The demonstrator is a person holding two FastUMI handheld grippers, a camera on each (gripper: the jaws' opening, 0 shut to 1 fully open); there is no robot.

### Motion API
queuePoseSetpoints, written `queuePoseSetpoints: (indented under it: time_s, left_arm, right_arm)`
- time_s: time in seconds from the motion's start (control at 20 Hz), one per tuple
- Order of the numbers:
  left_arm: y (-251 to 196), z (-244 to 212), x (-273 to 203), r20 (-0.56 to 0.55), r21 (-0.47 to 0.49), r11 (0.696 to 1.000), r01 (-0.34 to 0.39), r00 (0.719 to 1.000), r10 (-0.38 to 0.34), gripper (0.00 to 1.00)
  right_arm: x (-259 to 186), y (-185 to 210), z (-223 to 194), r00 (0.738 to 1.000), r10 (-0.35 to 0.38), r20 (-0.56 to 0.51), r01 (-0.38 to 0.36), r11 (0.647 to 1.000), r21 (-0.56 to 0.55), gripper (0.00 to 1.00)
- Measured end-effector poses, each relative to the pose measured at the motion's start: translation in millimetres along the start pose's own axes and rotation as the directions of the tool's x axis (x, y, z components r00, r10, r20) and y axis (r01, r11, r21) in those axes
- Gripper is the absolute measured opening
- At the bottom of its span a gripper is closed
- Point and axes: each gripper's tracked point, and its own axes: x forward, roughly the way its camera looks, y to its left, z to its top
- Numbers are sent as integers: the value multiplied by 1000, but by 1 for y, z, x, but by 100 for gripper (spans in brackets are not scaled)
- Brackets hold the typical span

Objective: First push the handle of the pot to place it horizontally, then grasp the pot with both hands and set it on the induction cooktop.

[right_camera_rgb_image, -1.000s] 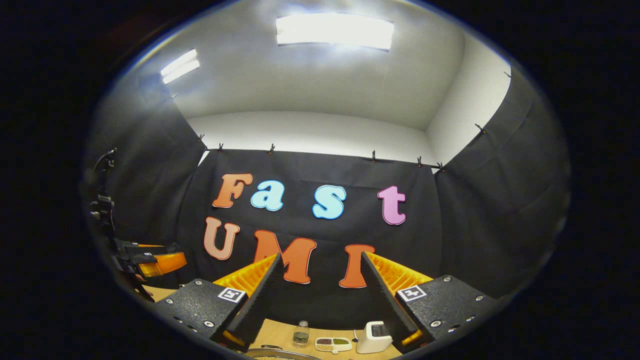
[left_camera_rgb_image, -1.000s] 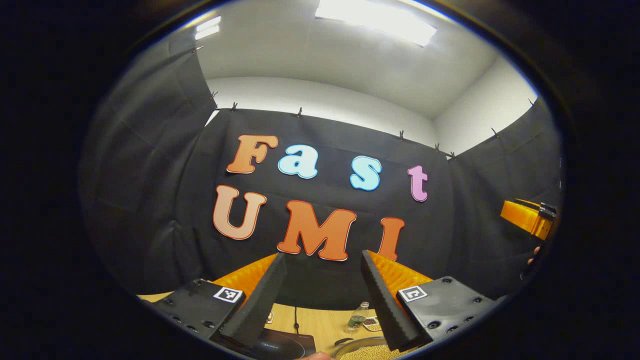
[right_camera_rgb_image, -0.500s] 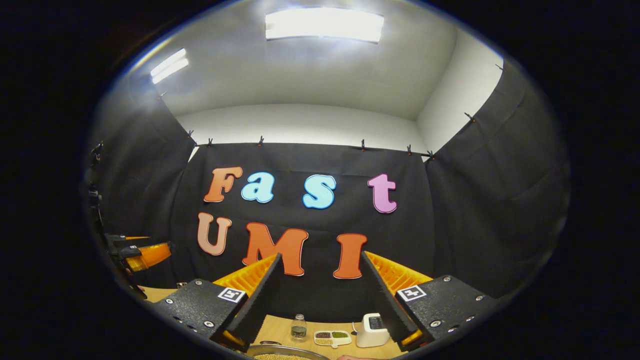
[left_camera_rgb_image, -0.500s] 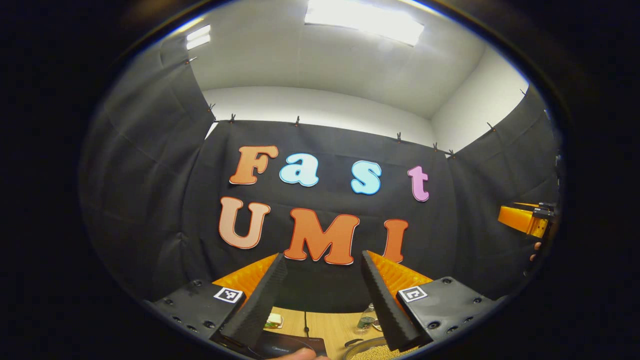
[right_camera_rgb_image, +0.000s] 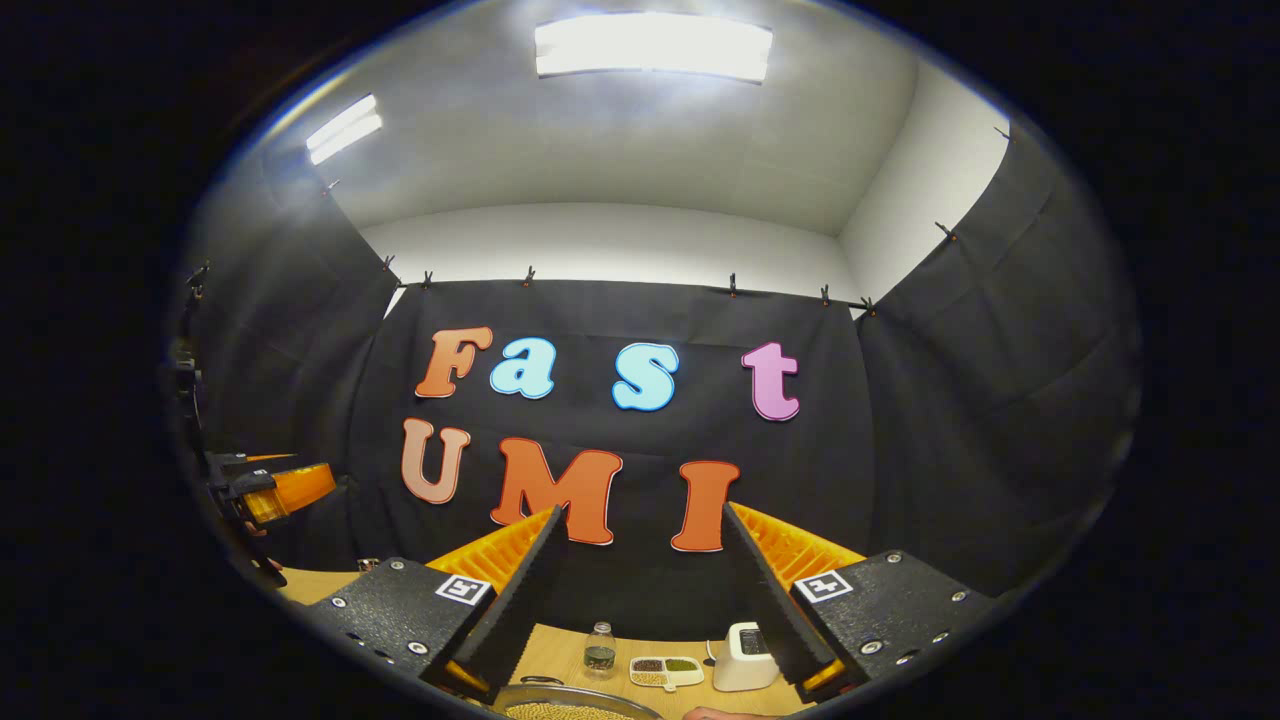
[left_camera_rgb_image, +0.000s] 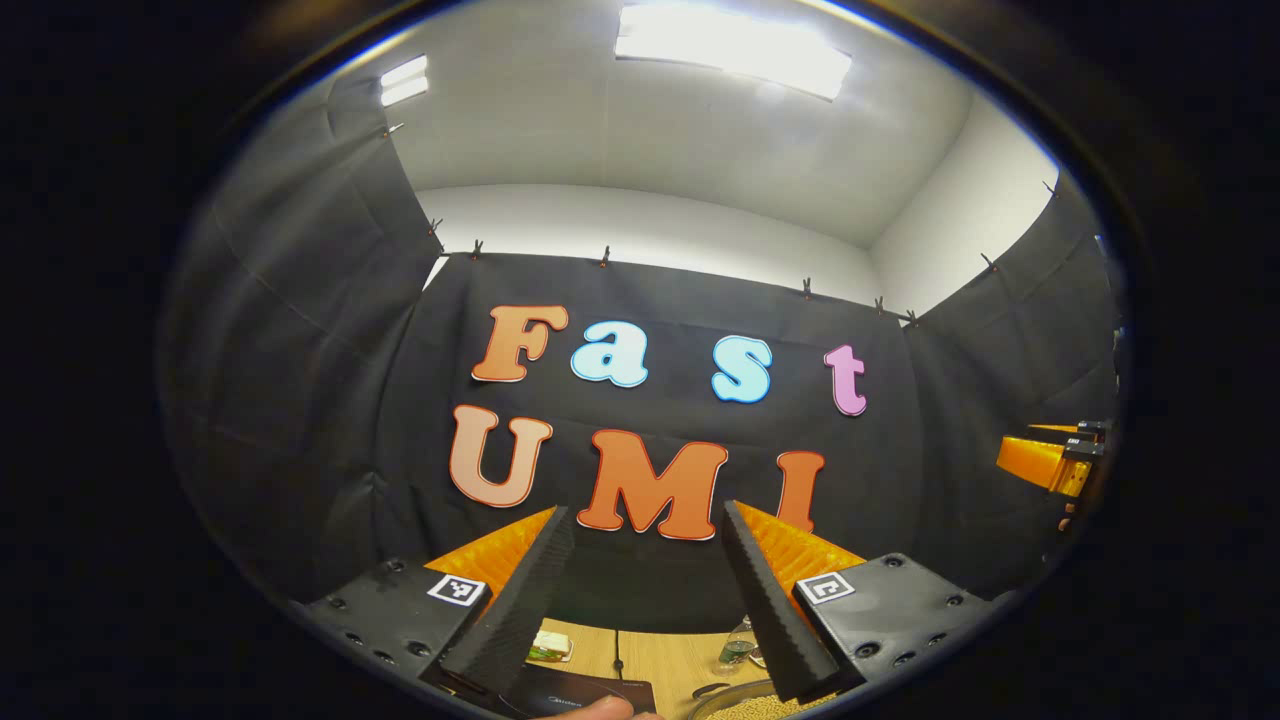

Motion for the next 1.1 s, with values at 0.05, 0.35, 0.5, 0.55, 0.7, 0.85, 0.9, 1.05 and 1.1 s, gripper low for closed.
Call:
queuePoseSetpoints:
  time_s: [0.05, 0.35, 0.5, 0.55, 0.7, 0.85, 0.9, 1.05, 1.1]
  left_arm:
    - [2, 1, 1, 0, 8, 1000, -12, 1000, 12, 96]
    - [-4, -13, 6, -36, 19, 1000, -8, 999, 8, 97]
    - [-4, -16, 7, -41, 31, 999, -9, 999, 10, 97]
    - [-5, -15, 8, -40, 31, 1000, -5, 999, 6, 97]
    - [-4, -14, 6, -31, 28, 1000, 0, 1000, 1, 96]
    - [0, -16, 2, -29, 34, 999, -5, 1000, 6, 97]
    - [2, -16, 0, -29, 37, 999, -6, 1000, 7, 98]
    - [5, -16, -6, -33, 32, 999, 0, 999, 1, 97]
    - [5, -16, -9, -34, 27, 1000, 7, 999, -6, 97]
  right_arm:
    - [0, -3, 0, 1000, -4, -1, 4, 1000, 3, 95]
    - [-1, -7, -6, 1000, 1, -5, -1, 1000, 13, 95]
    - [-1, -13, -11, 1000, -9, -12, 9, 1000, 15, 95]
    - [-2, -14, -13, 1000, -12, -15, 13, 1000, 17, 95]
    - [-6, -11, -18, 1000, -6, -22, 6, 1000, 24, 95]
    - [-12, -10, -32, 998, 4, -56, -3, 1000, 22, 95]
    - [-15, -9, -35, 998, 7, -65, -6, 1000, 24, 95]
    - [-20, -10, -48, 995, -5, -102, 7, 1000, 24, 95]
    - [-22, -11, -53, 993, -13, -114, 16, 1000, 26, 95]
